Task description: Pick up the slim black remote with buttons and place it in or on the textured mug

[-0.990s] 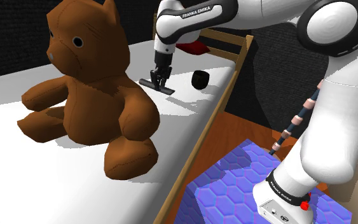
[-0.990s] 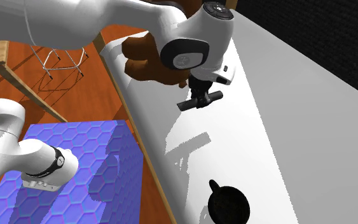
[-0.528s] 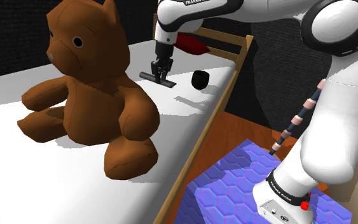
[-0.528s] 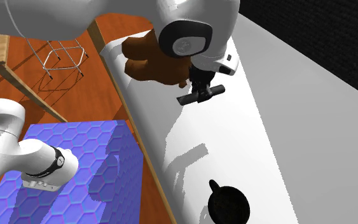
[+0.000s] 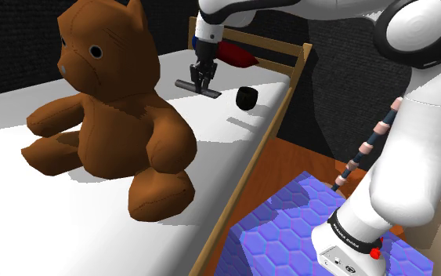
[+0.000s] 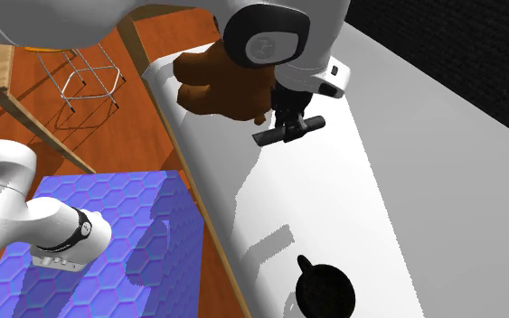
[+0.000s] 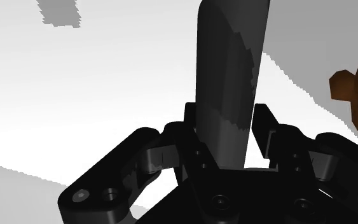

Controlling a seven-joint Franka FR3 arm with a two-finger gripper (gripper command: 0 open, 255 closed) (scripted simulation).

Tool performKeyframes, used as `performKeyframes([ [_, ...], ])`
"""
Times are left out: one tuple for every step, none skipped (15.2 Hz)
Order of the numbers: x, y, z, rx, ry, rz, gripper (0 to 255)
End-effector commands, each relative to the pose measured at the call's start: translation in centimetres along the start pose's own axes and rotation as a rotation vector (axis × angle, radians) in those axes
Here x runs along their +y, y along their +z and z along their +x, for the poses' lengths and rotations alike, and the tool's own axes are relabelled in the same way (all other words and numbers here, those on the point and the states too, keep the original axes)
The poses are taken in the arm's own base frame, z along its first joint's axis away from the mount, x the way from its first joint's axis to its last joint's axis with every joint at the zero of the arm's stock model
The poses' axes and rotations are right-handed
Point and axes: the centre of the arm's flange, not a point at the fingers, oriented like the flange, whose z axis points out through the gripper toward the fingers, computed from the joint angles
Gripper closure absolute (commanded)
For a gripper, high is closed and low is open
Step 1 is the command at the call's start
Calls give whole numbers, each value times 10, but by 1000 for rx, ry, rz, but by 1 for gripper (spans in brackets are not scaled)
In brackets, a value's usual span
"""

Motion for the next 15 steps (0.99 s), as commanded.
performKeyframes([
  [22,-2,-7,0,0,0,255],
  [35,-3,-11,0,0,0,255],
  [47,-3,-14,0,0,0,255],
  [60,-4,-18,0,0,0,255],
  [73,-5,-21,0,0,0,255],
  [85,-5,-25,0,0,0,255],
  [98,-6,-28,0,0,0,255],
  [111,-7,-32,0,0,0,255],
  [124,-7,-35,0,0,0,255],
  [136,-8,-39,0,0,0,255],
  [149,-8,-42,0,0,0,255],
  [162,-9,-45,0,0,0,255],
  [175,-10,-49,0,0,0,255],
  [187,-10,-52,0,0,0,255],
  [200,-11,-56,0,0,0,255],
])
